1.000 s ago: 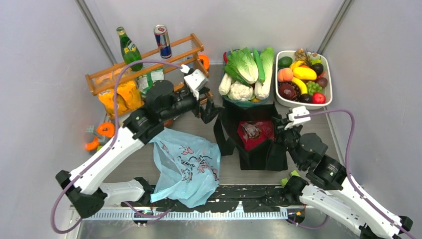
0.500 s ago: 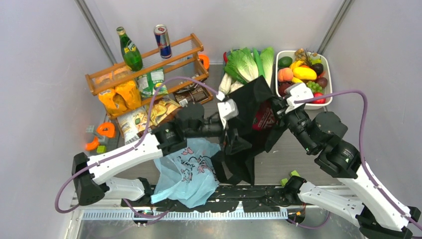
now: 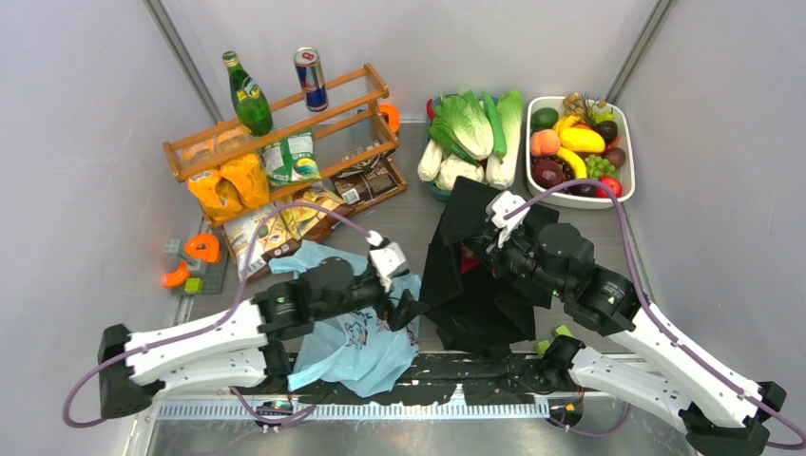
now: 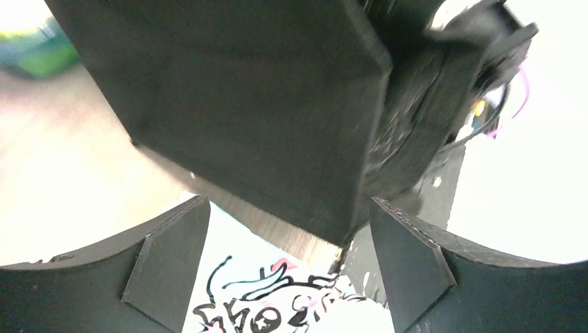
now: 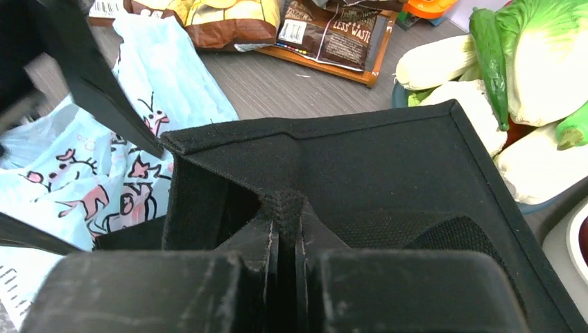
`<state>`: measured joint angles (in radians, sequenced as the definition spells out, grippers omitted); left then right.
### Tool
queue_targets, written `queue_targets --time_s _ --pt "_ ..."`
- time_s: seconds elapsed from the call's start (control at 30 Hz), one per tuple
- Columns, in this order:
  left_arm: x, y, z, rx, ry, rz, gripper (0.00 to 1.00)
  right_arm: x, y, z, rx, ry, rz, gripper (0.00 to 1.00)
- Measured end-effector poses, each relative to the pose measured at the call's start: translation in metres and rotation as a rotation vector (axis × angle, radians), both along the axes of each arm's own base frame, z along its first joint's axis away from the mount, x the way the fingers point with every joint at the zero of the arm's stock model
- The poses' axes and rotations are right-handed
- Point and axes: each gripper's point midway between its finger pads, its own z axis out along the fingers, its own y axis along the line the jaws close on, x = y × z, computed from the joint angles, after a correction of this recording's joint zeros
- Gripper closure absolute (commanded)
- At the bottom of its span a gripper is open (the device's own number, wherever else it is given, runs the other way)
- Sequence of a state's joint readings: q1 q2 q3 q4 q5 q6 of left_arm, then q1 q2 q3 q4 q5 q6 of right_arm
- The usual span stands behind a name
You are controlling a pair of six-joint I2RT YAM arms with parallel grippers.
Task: Untie the knot of the grocery bags and take out the mixed food
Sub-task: Adjust the takeout bag at the center of the board.
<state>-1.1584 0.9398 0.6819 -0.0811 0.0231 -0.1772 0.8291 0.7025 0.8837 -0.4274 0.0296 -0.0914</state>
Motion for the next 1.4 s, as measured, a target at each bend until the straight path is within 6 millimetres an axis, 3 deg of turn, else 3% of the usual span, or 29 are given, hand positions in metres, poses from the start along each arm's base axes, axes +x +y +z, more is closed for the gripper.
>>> queue_targets --time_s 0.13,0.23,0.3,0.4,0.5,0.57,0.67,0.77,0.97,1.17,1.27,1.4 --pt "-0.010 0.015 0.077 -0.190 -0.098 0.001 0.11 0.003 -0.001 0.004 0.039 0.013 -0.034 0.95" --pt "-0.020 0.015 0.126 -0.319 -0.137 -0.044 0.13 0.012 -0.004 0.006 0.047 0.024 -0.097 0.95" --pt "-0.029 0.006 0.155 -0.392 -0.150 -0.096 0.13 0.018 -0.007 0.011 0.055 0.028 -0.140 0.95" --pt "-0.040 -0.023 0.170 -0.418 -0.136 -0.175 0.13 0.023 -0.012 0.016 0.055 0.033 -0.190 0.95" --pt "-0.054 -0.066 0.159 -0.390 -0.098 -0.263 0.13 0.022 -0.021 0.029 0.059 0.030 -0.225 0.95" --pt "-0.056 -0.092 0.130 -0.316 -0.066 -0.289 0.14 0.020 -0.026 0.039 0.065 0.022 -0.232 0.95" --pt "-0.048 -0.114 0.083 -0.201 -0.049 -0.269 0.14 0.013 -0.032 0.048 0.058 0.008 -0.216 0.95" --pt "-0.029 -0.119 0.061 -0.130 -0.081 -0.179 0.13 0.004 -0.039 0.042 0.015 0.012 -0.194 0.95" --pt "0.015 -0.117 0.040 -0.048 -0.143 0.051 0.12 -0.018 -0.045 0.039 0.003 0.010 -0.112 0.95" --pt "0.030 -0.132 0.030 -0.013 -0.166 0.138 0.09 -0.029 -0.045 0.028 -0.029 0.030 -0.050 0.95" --pt "0.033 -0.128 0.026 -0.007 -0.184 0.157 0.05 -0.033 -0.049 0.023 -0.074 0.041 -0.033 0.95" --pt "0.025 -0.113 0.018 -0.030 -0.213 0.106 0.03 -0.037 -0.053 0.032 -0.097 0.030 -0.025 0.95"
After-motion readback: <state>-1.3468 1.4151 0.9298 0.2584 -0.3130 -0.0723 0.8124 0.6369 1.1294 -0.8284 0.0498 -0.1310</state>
